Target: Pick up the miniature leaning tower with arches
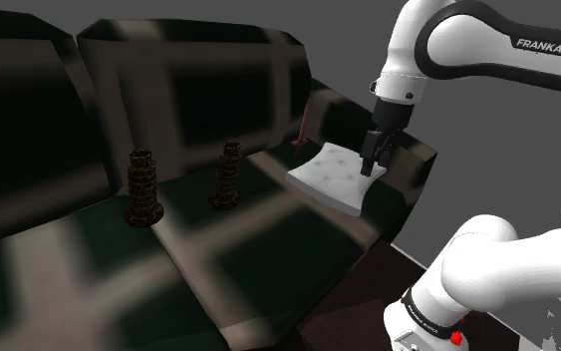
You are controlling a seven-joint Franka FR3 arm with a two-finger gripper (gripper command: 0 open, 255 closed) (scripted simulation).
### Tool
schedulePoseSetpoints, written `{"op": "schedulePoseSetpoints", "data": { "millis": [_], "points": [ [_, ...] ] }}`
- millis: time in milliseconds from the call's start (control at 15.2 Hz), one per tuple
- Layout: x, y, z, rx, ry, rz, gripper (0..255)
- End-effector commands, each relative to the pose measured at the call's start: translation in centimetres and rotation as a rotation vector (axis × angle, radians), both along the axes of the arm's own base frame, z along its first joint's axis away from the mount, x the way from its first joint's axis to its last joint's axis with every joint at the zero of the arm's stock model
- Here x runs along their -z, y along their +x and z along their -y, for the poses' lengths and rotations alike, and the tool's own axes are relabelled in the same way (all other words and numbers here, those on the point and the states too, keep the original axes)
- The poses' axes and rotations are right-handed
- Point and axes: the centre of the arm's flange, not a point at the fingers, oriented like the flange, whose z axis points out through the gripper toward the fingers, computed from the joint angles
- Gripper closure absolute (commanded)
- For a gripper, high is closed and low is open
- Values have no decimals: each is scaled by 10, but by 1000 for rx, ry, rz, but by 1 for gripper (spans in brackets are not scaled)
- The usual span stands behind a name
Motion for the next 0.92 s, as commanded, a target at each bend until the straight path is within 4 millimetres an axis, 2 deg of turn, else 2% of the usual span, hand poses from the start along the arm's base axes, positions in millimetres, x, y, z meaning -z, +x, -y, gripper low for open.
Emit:
{"op": "schedulePoseSetpoints", "data": {
  "millis": [0,858],
  "points": [
    [0,0,0,0,0,0,0],
    [50,137,-60,63,-46,104,0]
  ]
}}
